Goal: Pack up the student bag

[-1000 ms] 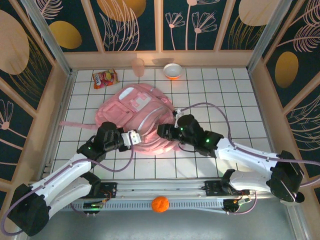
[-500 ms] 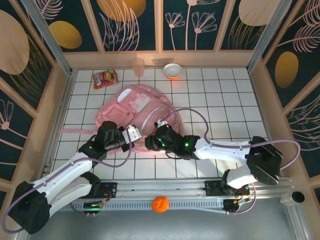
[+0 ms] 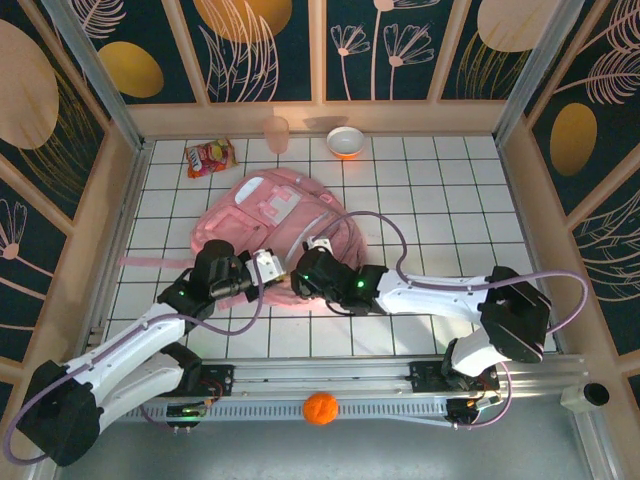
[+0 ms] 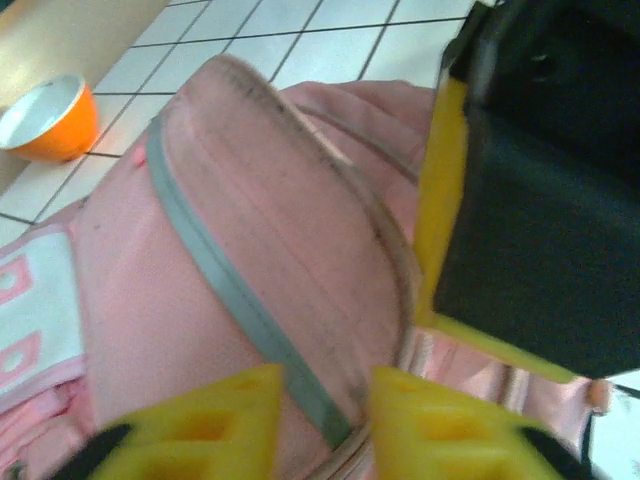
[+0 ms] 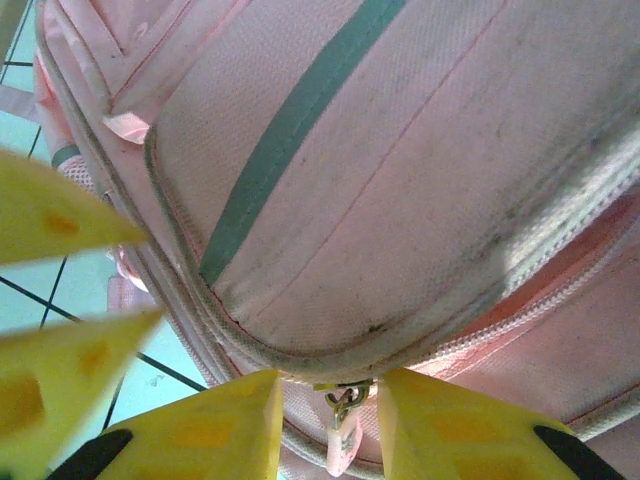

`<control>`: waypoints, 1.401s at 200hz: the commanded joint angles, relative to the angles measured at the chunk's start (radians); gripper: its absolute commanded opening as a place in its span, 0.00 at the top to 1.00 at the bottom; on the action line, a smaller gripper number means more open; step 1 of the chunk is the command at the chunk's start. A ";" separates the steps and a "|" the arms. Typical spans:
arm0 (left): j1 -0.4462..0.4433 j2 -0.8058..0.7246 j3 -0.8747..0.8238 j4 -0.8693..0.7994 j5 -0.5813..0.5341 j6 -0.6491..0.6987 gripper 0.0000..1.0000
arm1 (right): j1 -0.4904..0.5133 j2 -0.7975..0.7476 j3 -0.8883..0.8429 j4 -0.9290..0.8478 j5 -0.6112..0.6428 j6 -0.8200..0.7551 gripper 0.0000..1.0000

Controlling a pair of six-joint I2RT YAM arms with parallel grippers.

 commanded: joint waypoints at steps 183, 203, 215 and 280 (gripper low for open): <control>-0.092 0.119 0.037 0.029 -0.122 0.060 1.00 | -0.055 -0.268 -0.206 0.103 -0.017 0.021 0.64; -0.092 0.113 0.035 0.036 -0.093 -0.002 1.00 | -0.024 -0.230 -0.195 0.092 -0.012 0.008 0.63; -0.092 0.112 0.035 0.041 -0.090 -0.020 1.00 | -0.014 -0.195 -0.179 0.094 -0.012 0.001 0.62; -0.092 0.107 0.049 0.047 -0.092 -0.036 1.00 | -0.021 -0.070 -0.127 0.152 0.021 -0.048 0.63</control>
